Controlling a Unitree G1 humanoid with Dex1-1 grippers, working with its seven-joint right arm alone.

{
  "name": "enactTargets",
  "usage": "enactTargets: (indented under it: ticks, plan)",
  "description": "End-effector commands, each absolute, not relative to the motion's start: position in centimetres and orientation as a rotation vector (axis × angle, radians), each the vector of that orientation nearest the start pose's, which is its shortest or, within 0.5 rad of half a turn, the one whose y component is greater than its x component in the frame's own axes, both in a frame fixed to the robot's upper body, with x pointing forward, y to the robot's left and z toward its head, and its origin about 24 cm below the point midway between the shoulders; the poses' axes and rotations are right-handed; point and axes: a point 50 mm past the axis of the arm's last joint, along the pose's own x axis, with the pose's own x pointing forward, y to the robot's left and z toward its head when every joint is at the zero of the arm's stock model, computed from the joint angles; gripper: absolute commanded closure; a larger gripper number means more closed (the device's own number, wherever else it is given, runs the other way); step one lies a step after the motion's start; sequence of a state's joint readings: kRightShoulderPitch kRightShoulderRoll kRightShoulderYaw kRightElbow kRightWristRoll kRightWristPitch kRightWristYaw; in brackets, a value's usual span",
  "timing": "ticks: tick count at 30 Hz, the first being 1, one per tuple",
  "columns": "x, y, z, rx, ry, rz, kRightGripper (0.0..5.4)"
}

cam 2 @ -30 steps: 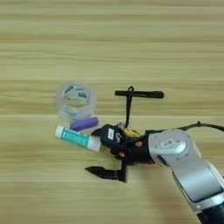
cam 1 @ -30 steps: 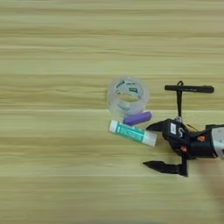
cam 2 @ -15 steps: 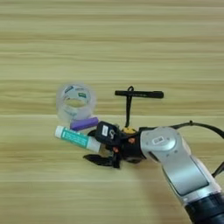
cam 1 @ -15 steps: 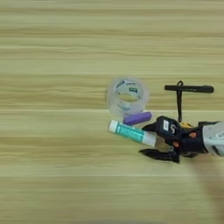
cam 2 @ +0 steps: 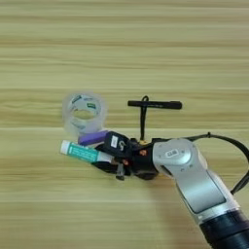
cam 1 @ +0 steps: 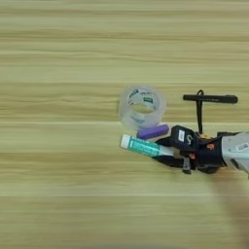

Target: Move the objects on the table

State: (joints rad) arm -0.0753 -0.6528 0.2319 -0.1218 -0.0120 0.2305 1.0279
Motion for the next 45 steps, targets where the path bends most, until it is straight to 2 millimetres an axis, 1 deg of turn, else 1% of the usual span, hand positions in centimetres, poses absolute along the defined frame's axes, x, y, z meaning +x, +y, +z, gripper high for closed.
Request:
enactTargets:
  ticks: [1,7,13,19,24,28,33,36,41,45]
  plan:
    - [23.8,-18.5,6.3,-0.632,0.411,1.122,3.71]
    - [23.7,-18.4,6.1,-0.635,0.415,1.133,3.71]
    - [23.3,-18.0,6.6,-0.594,0.385,1.160,3.71]
    - [23.1,-16.8,9.0,-0.490,0.255,1.202,3.71]
    - [23.3,-16.7,9.9,-0.439,0.209,1.191,3.71]
    - [24.3,-16.8,11.0,-0.417,0.130,1.121,3.71]
    - [25.7,-17.2,12.0,-0.414,0.069,1.011,3.71]
    - [27.0,-17.8,12.8,-0.437,0.037,0.916,3.71]
    - [28.5,-19.3,13.7,-0.509,0.010,0.812,3.71]
    - [29.2,-20.1,13.7,-0.541,0.025,0.764,3.71]
